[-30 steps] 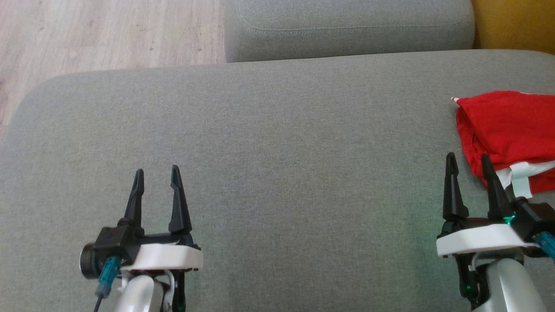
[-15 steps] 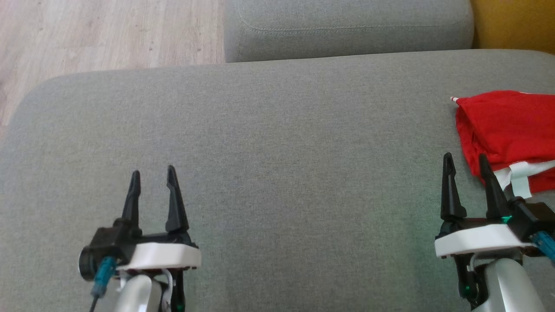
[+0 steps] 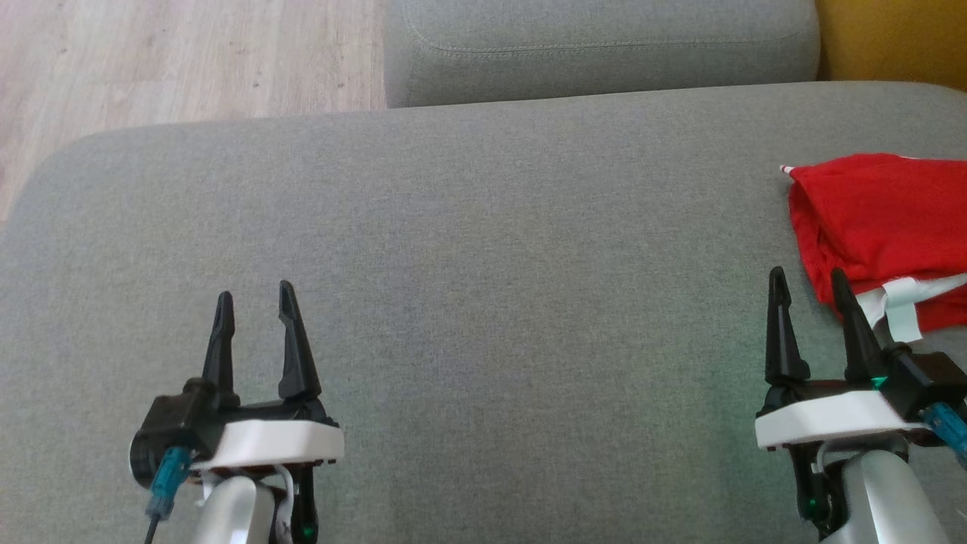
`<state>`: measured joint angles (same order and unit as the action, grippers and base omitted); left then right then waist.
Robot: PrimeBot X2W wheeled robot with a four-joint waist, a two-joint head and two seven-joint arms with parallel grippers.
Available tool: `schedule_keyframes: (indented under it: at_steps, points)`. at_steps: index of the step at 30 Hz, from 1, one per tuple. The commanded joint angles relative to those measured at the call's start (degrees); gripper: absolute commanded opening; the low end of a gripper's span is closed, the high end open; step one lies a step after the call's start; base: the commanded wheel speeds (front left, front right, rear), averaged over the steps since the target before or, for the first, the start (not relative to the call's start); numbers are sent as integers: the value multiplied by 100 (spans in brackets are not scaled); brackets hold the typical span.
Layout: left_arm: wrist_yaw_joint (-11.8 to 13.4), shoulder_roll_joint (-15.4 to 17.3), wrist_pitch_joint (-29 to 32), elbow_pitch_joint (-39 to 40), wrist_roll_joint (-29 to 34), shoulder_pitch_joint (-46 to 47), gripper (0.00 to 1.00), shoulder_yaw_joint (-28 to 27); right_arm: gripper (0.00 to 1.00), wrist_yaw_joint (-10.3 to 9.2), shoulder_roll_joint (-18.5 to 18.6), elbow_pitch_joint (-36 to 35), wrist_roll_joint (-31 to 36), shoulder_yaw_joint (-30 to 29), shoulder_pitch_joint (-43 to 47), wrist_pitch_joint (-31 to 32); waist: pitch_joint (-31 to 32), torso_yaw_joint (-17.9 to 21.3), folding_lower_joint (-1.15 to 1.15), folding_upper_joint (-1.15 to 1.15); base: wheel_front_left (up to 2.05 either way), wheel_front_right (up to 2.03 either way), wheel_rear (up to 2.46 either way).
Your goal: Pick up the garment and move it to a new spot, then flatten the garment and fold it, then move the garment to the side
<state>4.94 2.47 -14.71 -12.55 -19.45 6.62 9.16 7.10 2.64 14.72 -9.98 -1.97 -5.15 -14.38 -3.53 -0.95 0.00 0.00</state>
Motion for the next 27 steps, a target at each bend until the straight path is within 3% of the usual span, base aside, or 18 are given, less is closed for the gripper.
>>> schedule_keyframes:
  at_steps: [1, 16, 17, 27]
  points:
    - [-54, 41, -29, 169, -25, 93, 100, -196, 100, 39, 24, -177, 64, 151, -201, -62, -4, 14, 0, 0, 0, 0, 0]
    - [-76, 41, -29, -93, -347, 70, 100, -172, 100, 39, 24, -130, 77, 225, -195, -62, 40, 54, 0, 0, 0, 0, 0]
    - [-82, 0, 1, -272, -360, -8, 0, 6, 0, 0, -1, 40, 46, 78, -3, 1, 40, 55, 0, 0, 0, 0, 0]
    - [-154, -2, 120, -565, -744, -124, 0, -74, 0, -3, -4, 316, -404, 54, 102, 132, 60, 59, 0, 0, 0, 0, 0]
